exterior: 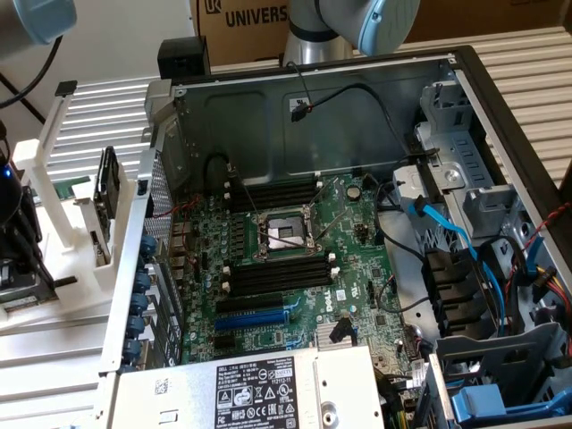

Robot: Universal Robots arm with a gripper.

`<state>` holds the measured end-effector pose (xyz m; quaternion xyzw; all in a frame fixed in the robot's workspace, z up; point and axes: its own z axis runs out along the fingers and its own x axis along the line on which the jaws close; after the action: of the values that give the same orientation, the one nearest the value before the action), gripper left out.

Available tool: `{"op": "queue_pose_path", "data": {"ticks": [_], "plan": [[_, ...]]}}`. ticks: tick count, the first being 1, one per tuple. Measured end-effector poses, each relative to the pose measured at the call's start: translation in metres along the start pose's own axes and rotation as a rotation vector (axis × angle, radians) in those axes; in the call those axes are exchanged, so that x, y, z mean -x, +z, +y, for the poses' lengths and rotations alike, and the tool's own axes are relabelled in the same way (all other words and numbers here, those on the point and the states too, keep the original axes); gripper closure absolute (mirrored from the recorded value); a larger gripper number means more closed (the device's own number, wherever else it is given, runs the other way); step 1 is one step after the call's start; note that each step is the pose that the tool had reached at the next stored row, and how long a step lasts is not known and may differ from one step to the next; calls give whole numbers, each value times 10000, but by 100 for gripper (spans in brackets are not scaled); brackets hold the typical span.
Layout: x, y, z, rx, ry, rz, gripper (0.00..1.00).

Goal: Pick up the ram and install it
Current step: 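Insert the ram into the slot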

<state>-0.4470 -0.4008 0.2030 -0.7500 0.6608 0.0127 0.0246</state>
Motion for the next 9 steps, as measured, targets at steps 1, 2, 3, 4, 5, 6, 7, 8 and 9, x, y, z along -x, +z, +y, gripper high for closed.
{"op": "queue_pose_path", "data": {"ticks": [1, 2, 3, 4, 5, 6, 7, 8, 9], "plan": [[2, -38, -1, -1, 0, 0, 88], [4, -86, -2, -1, 0, 1, 88], [7, -133, -2, 0, -1, 2, 88], [14, -269, -4, 0, 0, 3, 88], [16, -317, -5, 1, 0, 4, 88], [19, -361, -5, 1, 1, 4, 88], [21, -408, -6, 0, 1, 4, 88], [23, -451, -6, 1, 1, 4, 88], [30, -588, -8, 2, 0, 5, 88]]}}
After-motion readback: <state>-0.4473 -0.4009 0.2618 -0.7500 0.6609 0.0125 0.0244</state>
